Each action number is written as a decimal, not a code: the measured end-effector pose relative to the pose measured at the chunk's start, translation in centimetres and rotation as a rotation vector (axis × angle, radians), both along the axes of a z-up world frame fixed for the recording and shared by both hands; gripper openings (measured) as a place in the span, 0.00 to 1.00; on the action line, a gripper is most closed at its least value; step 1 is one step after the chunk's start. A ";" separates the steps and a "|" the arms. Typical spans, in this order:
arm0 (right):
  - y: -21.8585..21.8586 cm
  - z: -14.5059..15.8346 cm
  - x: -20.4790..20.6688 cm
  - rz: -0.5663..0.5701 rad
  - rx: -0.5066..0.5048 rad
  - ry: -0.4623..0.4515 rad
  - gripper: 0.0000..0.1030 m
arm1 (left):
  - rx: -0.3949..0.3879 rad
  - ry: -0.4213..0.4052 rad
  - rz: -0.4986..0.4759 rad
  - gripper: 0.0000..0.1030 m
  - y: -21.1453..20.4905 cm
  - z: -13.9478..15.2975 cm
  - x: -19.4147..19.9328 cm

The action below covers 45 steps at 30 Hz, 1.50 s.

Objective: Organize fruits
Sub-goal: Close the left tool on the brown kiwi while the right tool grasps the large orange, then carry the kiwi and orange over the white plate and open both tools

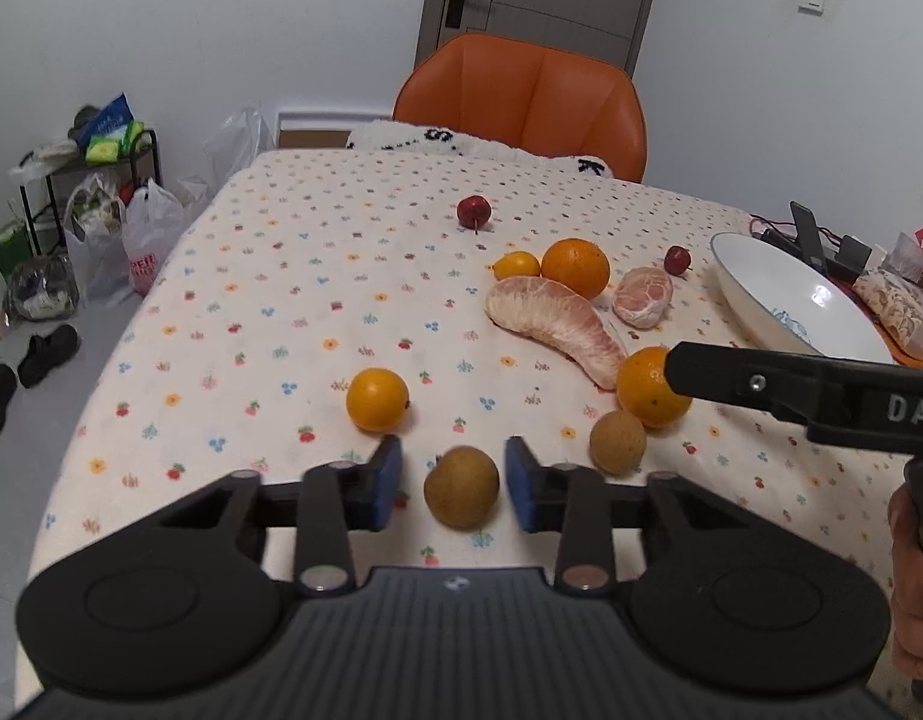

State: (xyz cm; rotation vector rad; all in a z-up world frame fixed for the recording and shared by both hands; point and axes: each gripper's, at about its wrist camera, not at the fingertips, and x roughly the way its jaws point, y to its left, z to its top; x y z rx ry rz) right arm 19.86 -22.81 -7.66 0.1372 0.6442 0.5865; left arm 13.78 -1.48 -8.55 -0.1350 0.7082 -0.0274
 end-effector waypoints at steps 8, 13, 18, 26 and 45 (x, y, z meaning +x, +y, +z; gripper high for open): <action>0.0 -1.2 1.9 0.006 0.012 0.041 0.59 | -0.022 0.006 0.012 0.22 0.0 0.1 1.1; 0.2 -2.1 2.8 0.031 0.027 0.089 0.37 | -0.015 0.008 0.011 0.22 -0.2 0.1 1.4; 0.1 -2.3 2.9 0.048 0.047 0.077 0.35 | -0.015 0.012 0.021 0.22 -0.2 0.2 1.9; -2.0 -0.7 2.9 0.036 0.107 0.054 0.35 | -0.022 -0.006 0.014 0.22 -0.6 1.5 2.7; -10.2 2.7 3.5 -0.127 0.148 -0.042 0.35 | -0.010 -0.088 -0.116 0.22 -7.0 5.3 5.9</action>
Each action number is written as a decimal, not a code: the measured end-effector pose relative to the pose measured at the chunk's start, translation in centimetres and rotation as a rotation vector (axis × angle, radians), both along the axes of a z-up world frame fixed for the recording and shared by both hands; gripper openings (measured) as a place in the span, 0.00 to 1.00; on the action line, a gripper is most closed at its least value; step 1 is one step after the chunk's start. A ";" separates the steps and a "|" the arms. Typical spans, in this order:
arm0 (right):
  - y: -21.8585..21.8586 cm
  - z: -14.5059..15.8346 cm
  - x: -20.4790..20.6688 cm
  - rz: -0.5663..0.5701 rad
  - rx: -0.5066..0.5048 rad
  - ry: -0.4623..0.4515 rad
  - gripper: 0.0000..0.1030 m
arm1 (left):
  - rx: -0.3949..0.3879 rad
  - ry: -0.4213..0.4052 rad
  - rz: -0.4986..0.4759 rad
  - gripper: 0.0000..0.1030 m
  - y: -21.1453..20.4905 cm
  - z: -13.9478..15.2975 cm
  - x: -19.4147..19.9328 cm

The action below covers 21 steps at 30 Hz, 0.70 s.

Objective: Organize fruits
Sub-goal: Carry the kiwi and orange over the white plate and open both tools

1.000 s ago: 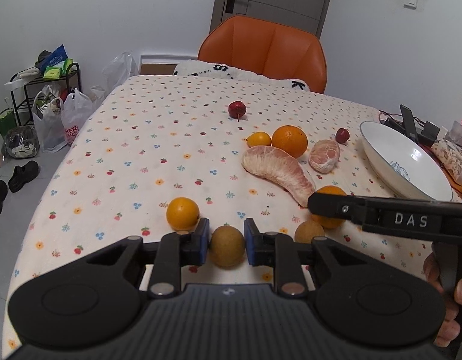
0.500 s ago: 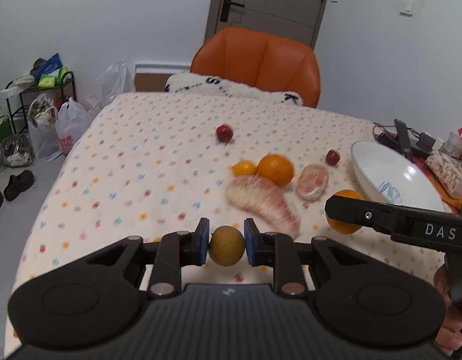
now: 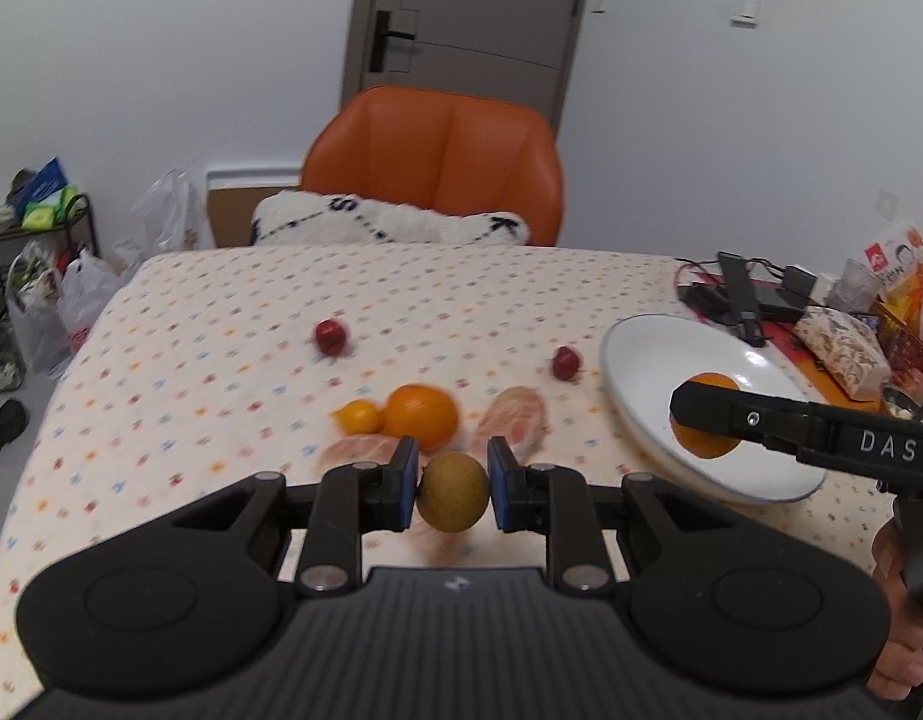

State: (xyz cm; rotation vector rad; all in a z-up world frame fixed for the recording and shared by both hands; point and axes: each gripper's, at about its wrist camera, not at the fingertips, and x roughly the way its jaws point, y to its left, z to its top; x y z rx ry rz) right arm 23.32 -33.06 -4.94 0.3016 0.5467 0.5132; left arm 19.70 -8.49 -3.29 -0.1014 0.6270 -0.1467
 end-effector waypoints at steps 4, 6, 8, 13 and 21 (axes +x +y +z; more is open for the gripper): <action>-2.0 0.1 -0.1 -0.044 -0.006 -0.004 0.35 | 0.003 -0.013 -0.034 0.22 -2.0 0.5 0.7; -2.8 0.0 -0.2 -0.061 -0.007 -0.004 0.35 | 0.003 -0.017 -0.050 0.22 -3.0 0.6 1.1; -3.6 -0.2 -0.2 -0.073 -0.007 -0.002 0.35 | 0.002 -0.020 -0.064 0.22 -3.9 0.7 1.4; -5.0 -0.2 -0.1 -0.097 -0.015 0.003 0.35 | -0.003 -0.014 -0.086 0.22 -6.0 0.6 2.2; -6.8 -0.9 0.5 -0.140 -0.034 0.014 0.36 | 0.005 -0.002 -0.112 0.22 -8.6 0.3 3.4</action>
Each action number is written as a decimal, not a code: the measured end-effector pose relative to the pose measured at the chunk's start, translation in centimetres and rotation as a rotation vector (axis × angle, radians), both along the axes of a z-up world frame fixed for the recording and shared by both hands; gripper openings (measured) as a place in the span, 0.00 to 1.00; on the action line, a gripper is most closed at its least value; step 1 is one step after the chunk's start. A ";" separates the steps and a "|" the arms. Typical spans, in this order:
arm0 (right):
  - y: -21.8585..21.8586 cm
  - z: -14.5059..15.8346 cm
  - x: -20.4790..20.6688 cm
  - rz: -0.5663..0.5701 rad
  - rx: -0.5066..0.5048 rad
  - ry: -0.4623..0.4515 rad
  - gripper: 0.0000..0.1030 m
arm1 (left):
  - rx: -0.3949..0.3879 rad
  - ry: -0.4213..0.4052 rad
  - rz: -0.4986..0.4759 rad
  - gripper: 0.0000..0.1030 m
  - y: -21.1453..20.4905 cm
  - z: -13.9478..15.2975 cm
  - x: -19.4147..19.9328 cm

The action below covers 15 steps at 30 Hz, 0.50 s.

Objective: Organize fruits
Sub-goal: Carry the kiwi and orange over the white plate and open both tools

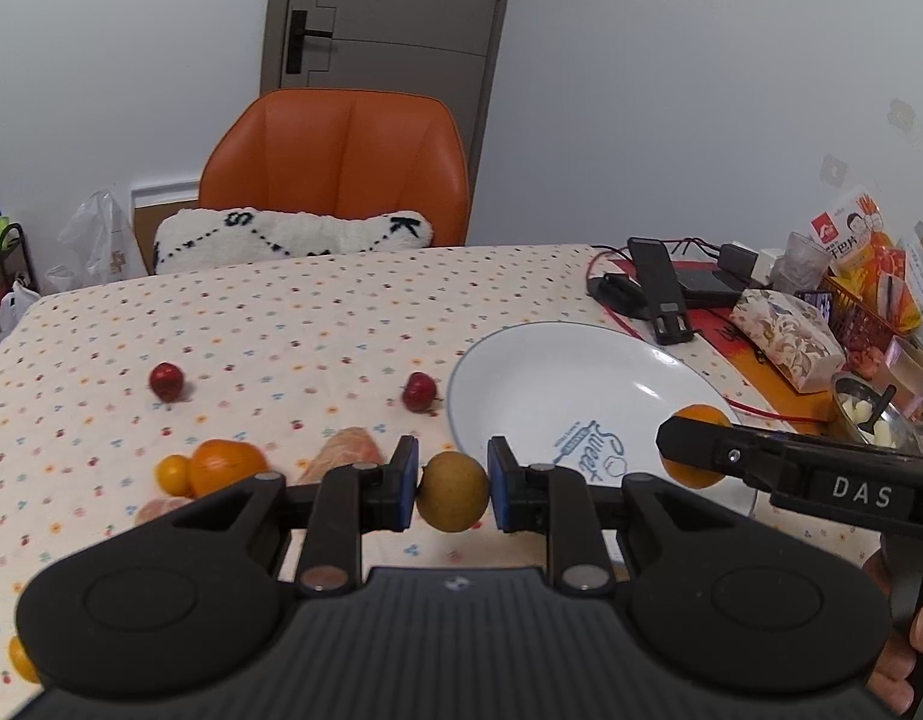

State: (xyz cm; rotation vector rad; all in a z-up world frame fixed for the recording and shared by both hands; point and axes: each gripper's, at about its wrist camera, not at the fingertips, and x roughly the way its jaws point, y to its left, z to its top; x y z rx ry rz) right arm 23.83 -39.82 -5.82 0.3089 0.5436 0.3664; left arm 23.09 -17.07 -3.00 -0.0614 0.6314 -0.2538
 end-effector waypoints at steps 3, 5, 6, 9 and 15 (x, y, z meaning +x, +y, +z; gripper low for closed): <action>-0.5 -0.3 0.4 -0.001 0.004 0.010 0.36 | 0.005 0.004 -0.008 0.22 -0.8 -0.2 0.4; -0.7 -0.6 0.6 -0.003 0.000 0.015 0.36 | 0.007 0.009 -0.014 0.22 -1.2 -0.3 0.6; -0.8 -0.7 0.6 -0.003 -0.001 0.018 0.37 | 0.009 0.011 -0.018 0.22 -1.5 -0.4 0.8; -1.2 -0.9 0.7 -0.007 0.013 0.014 0.38 | 0.016 0.023 -0.027 0.22 -2.3 -0.8 1.2; -1.9 -0.9 0.8 -0.008 0.018 0.006 0.38 | 0.024 0.032 -0.046 0.22 -3.7 -1.3 2.1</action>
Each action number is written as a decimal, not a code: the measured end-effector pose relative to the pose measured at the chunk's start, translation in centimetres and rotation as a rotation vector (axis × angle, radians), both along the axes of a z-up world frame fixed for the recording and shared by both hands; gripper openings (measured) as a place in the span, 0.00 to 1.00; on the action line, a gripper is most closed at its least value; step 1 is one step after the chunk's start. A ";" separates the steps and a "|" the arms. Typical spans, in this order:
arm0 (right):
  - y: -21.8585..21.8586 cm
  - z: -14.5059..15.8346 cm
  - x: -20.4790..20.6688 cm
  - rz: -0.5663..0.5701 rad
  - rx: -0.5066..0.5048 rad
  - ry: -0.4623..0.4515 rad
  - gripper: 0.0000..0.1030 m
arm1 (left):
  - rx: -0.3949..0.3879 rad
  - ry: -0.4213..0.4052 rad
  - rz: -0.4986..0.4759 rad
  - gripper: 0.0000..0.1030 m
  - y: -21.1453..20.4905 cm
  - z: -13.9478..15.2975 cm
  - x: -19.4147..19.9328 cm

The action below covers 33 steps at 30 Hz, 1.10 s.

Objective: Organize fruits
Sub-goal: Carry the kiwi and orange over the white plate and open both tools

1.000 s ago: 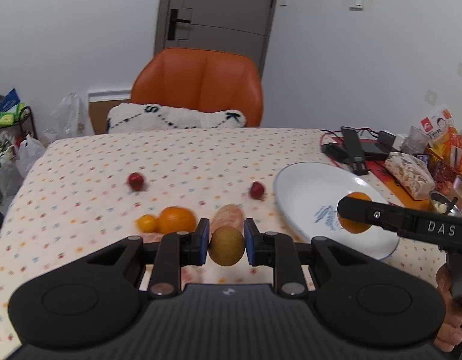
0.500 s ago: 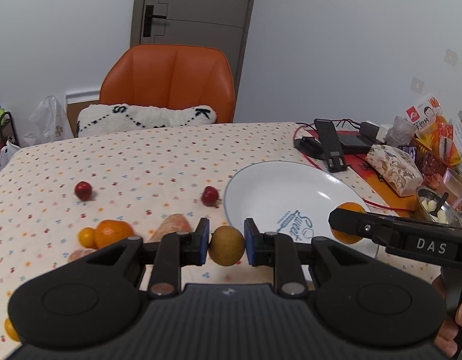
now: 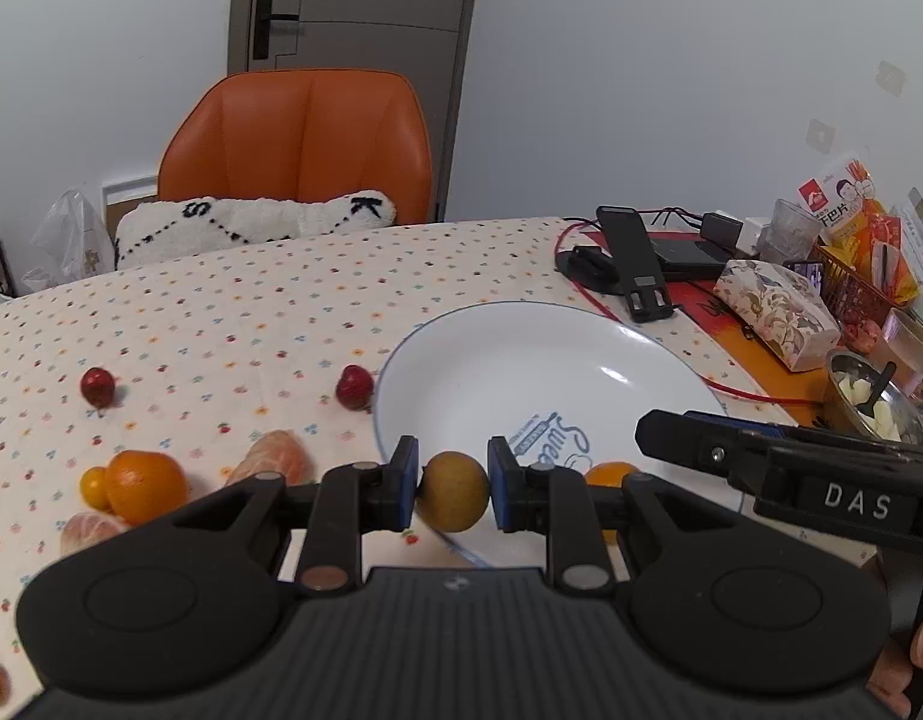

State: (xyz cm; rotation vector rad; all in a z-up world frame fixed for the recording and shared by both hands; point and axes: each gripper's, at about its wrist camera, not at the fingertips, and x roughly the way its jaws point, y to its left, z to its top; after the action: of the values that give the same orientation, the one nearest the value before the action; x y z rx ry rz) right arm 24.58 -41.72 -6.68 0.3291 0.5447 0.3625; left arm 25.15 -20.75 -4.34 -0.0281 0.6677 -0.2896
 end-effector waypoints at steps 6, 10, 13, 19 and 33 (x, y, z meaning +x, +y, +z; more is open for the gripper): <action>-0.8 -0.3 -0.5 -0.009 0.018 -0.002 0.38 | 0.009 0.013 -0.016 0.22 -1.1 -0.6 0.6; -1.0 -0.4 -0.7 -0.009 0.021 0.004 0.38 | 0.026 0.017 -0.025 0.23 -1.8 -0.8 0.8; -1.0 -0.3 -0.7 -0.008 0.023 0.002 0.38 | 0.043 0.003 -0.007 0.26 -1.7 -0.6 0.7; -0.3 -0.1 -0.9 0.008 0.020 -0.001 0.39 | 0.036 0.005 0.021 0.28 -0.5 0.0 0.1; 2.5 1.0 -1.4 0.049 -0.007 -0.017 0.49 | 0.025 -0.036 0.111 0.73 4.5 1.7 -2.7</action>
State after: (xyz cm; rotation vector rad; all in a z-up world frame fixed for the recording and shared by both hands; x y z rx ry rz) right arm 23.14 -39.24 -5.70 0.3060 0.5380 0.4099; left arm 22.45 -16.29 -2.60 -0.0360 0.6315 -0.1747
